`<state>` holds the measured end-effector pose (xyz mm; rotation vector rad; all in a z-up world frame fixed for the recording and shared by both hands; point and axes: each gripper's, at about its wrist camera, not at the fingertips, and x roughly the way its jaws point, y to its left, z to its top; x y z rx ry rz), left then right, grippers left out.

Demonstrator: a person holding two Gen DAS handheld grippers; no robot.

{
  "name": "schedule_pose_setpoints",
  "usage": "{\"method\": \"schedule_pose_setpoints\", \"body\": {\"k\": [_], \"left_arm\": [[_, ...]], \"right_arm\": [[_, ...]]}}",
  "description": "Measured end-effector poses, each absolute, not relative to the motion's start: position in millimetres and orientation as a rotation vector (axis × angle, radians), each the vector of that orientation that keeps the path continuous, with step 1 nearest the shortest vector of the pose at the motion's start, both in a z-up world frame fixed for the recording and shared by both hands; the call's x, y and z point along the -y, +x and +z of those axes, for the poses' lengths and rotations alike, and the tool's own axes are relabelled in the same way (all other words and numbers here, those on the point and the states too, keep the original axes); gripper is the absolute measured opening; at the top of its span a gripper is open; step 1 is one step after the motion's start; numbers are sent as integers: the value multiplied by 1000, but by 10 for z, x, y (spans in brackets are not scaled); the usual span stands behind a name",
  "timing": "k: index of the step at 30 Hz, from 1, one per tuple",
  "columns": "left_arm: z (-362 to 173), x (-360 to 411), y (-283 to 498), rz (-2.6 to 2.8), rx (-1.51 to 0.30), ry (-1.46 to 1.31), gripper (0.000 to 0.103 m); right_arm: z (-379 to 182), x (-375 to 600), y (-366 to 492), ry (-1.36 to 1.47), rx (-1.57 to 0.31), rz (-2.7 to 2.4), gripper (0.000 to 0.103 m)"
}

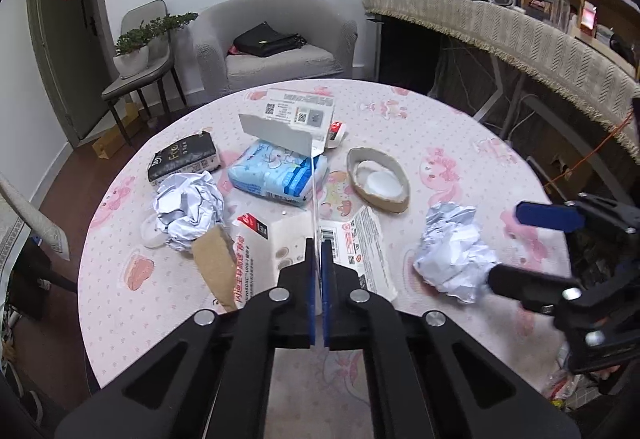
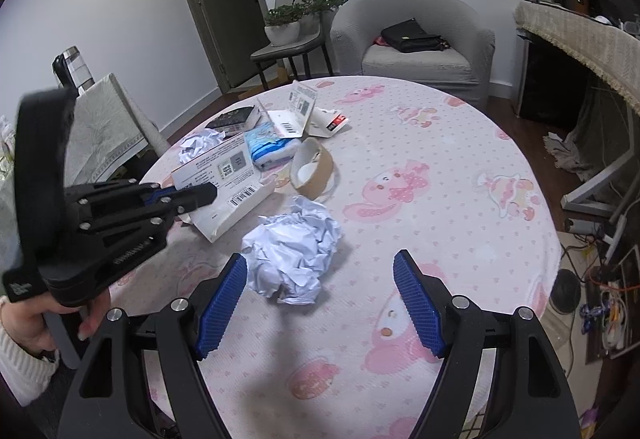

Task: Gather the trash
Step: 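Reach the right tool to the crumpled white paper ball and close on it, then carry the paper ball with the right tool over the teal bin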

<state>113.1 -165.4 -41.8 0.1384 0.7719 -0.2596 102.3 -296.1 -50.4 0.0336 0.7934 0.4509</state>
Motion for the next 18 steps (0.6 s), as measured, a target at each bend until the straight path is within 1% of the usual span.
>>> {"method": "schedule_pose_setpoints", "body": {"k": [6, 10, 12, 13, 15, 16, 18], "left_arm": [[-222, 1592, 1046, -256, -759, 114, 2], [-228, 1535, 1032, -252, -754, 112, 2], [-289, 1473, 1039, -239, -770, 96, 2], [-290, 1452, 1034, -240, -774, 86, 2], [-263, 1421, 1014, -233, -769, 73, 1], [-252, 1407, 1002, -226, -762, 71, 1], [-246, 1358, 976, -226, -758, 54, 1]], "right_arm": [[-509, 2839, 1087, 42, -820, 455, 77], [-543, 2778, 1136, 43, -837, 434, 77], [-582, 2751, 1155, 38, -852, 419, 72], [-597, 2736, 1165, 35, -859, 419, 67], [-599, 2690, 1180, 25, -856, 408, 63], [-597, 2652, 1189, 11, -853, 405, 58], [-591, 2612, 1188, -13, -835, 376, 56]]}}
